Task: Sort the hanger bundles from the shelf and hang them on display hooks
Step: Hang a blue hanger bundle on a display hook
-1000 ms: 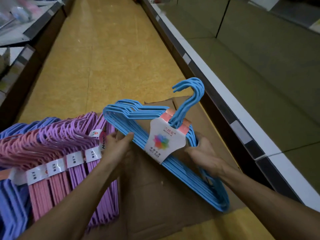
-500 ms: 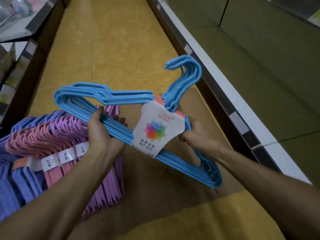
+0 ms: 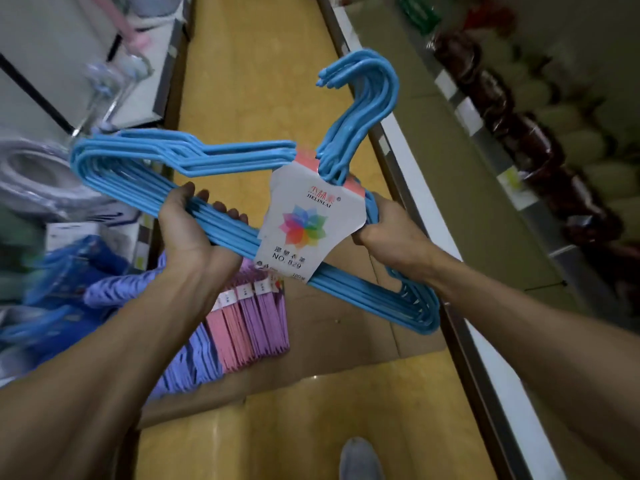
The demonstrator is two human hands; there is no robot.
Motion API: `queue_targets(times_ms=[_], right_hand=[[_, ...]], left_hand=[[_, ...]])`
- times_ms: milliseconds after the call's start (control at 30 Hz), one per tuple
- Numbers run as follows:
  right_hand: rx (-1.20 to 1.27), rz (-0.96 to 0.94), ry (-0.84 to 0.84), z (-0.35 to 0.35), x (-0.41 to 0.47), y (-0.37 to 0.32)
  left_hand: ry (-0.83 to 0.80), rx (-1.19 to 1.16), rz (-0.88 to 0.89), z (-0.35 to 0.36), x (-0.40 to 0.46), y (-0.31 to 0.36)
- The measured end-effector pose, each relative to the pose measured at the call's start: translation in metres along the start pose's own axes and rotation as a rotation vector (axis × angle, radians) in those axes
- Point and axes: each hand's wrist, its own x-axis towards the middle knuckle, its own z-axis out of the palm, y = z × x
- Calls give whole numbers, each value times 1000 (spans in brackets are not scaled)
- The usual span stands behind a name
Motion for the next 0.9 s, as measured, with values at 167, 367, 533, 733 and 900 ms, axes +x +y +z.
queue_targets(times_ms=[167, 367, 533, 733, 900], right_hand=[[-6, -67, 28, -48, -44, -136], [27, -138, 40, -94, -105, -299], [13, -211, 64, -128, -149, -424], [9, -292, 101, -154, -205, -520], [-22, -365, 23, -162, -236, -565]], left_hand=[[-30, -33, 20, 73, -98, 87], [-56, -61, 95, 164, -218, 195], [-103, -51, 149, 229, -307, 279], [-179, -92, 241, 262, -404, 344], [-236, -157, 324, 259, -461, 367]])
